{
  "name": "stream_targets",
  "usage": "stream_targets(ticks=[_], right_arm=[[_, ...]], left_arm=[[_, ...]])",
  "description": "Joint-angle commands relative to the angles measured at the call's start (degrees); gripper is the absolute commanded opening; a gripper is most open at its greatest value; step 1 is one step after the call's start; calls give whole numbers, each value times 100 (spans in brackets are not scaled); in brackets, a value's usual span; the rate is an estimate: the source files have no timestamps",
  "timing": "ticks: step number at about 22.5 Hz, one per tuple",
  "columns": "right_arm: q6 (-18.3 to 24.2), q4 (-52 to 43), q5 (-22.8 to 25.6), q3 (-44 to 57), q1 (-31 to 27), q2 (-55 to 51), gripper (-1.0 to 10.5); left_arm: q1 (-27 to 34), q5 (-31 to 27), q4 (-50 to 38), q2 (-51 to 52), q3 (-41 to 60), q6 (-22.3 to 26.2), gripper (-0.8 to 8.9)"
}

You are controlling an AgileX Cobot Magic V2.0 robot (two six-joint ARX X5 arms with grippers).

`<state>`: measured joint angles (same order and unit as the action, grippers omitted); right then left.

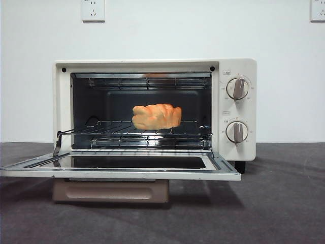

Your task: The left arm flap open the oven, the right arm pick bread and place it into oven, the left arm flap close the oven

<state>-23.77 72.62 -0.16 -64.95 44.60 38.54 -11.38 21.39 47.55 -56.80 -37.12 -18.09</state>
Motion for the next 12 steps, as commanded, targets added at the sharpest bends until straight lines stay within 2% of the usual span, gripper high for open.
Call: stream_targets(ticks=[1,9,12], right_arm=[[39,-50,22,-52,55,-22,18],[22,-63,22,-52,55,-48,18],[22,-61,22,-52,55,-48,18]], left_arm=[[87,107,-188,-509,-37,177,14],[417,431,-599,-1770,-39,236,16],[669,874,-920,-2057,-39,177,16]])
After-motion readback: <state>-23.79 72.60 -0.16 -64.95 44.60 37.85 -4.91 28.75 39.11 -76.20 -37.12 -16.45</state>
